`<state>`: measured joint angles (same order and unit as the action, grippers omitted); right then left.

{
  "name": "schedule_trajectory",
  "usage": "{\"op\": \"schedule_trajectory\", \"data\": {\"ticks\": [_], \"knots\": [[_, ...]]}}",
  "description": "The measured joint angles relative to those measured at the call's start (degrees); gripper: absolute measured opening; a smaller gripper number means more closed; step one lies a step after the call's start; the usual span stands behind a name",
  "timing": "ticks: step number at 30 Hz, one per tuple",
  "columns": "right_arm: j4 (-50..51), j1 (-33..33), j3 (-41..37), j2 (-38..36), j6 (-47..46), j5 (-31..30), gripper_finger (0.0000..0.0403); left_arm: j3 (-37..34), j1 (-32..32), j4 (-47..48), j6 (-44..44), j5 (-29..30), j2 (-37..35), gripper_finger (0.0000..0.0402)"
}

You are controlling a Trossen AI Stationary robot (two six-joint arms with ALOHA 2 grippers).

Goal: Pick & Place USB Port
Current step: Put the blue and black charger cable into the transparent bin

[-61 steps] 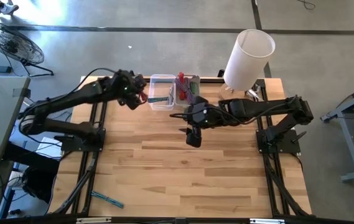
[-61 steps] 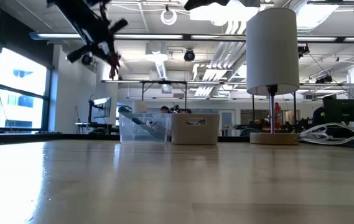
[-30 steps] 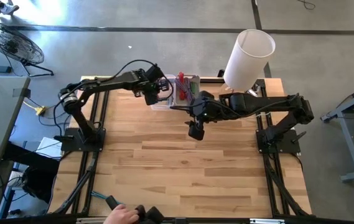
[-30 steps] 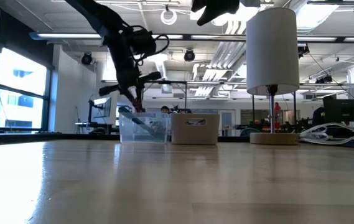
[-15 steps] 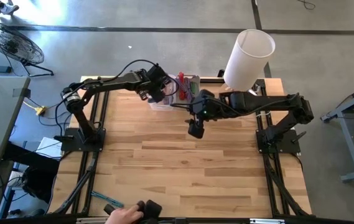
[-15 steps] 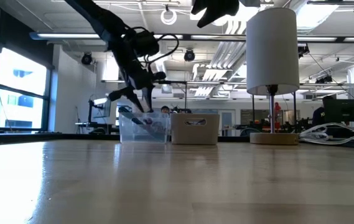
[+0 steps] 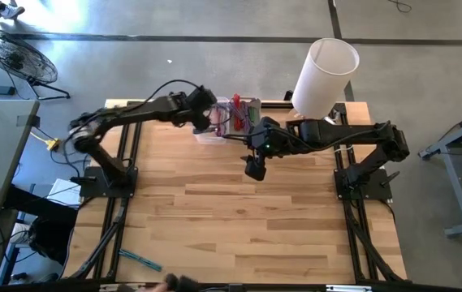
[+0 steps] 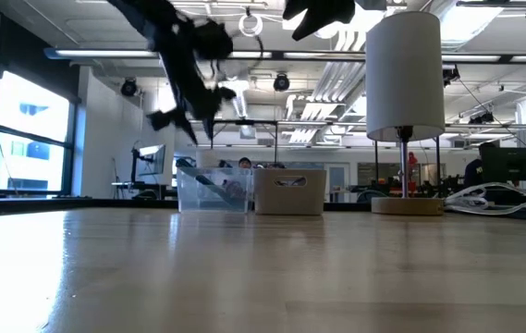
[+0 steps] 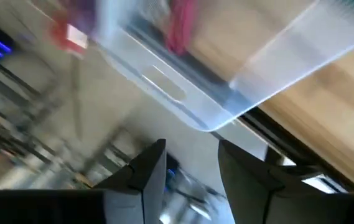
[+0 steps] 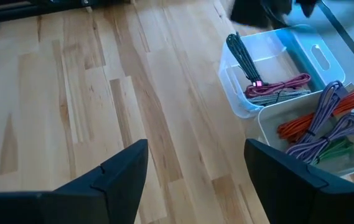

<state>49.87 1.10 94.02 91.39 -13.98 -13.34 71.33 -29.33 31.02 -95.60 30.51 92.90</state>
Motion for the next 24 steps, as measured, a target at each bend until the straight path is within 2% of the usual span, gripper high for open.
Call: {"op": "schedule_trajectory", "data": {"ticks": [4,7,11,17,20,24], "knots": [[0.0,0.1,0.0,0.0,0.3,0.3,0.0259,0.1,5.8,6.5,1.7,-5.5,-8.3,0.0142],[0.0,0.0,0.0,0.0,0.5,1.7,0.0259,0.0,11.0,11.2,10.2,-8.0,-14.9,0.0142],[0.0,0.3,0.0,0.0,1.2,2.4,0.0259,0.0,17.8,17.2,27.0,-11.7,-24.4,0.0142],[-0.5,2.0,0.0,0.0,3.8,2.6,0.0259,0.0,28.0,18.9,60.4,-21.7,-35.9,0.0143],[-0.8,2.9,0.0,0.0,4.8,2.7,0.0259,0.0,32.7,20.4,75.8,-26.0,-38.3,0.0143],[-1.2,4.0,0.0,0.0,5.2,2.7,0.0259,-0.1,39.5,29.5,86.4,-30.6,-38.2,0.0143]]}}
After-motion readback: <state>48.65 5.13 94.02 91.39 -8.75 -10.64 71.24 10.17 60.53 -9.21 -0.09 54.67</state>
